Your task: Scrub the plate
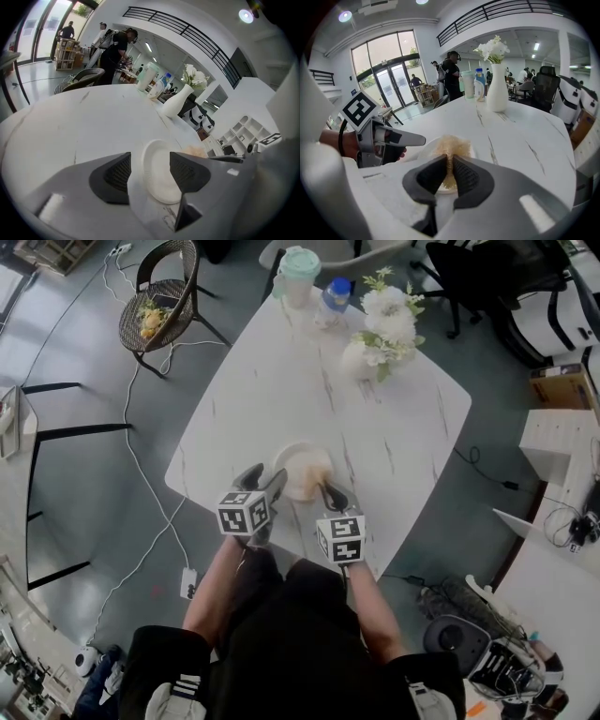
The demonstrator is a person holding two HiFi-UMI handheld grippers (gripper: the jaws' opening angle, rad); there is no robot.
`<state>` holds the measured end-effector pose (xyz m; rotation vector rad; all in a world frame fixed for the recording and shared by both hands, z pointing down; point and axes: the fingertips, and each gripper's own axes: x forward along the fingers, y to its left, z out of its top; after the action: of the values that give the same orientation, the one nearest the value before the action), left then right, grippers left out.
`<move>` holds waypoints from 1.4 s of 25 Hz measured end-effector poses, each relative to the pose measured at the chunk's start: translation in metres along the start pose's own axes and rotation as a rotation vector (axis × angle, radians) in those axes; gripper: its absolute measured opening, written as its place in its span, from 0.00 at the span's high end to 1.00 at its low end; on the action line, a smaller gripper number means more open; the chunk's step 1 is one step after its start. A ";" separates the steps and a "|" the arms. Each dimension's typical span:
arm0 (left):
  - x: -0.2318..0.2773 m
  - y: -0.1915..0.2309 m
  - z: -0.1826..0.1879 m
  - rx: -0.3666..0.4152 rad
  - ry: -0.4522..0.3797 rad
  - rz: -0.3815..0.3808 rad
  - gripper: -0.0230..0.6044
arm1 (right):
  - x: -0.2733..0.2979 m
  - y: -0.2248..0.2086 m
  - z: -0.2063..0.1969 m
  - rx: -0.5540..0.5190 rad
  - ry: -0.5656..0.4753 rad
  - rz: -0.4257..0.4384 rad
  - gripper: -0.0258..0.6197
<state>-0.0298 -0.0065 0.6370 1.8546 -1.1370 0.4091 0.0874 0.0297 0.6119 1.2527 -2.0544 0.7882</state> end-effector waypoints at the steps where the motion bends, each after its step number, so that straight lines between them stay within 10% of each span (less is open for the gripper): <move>1: -0.003 0.000 0.001 0.014 -0.003 0.005 0.56 | -0.001 0.001 0.002 0.000 -0.007 -0.002 0.90; 13: -0.044 -0.019 0.030 0.268 -0.060 0.047 0.91 | -0.027 0.012 0.031 0.025 -0.107 -0.048 0.90; 35: -0.159 -0.116 0.113 0.557 -0.329 -0.123 0.95 | -0.157 0.045 0.111 -0.004 -0.468 -0.202 0.90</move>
<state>-0.0340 0.0070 0.4107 2.5384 -1.1938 0.3839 0.0853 0.0506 0.4155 1.7382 -2.2271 0.4229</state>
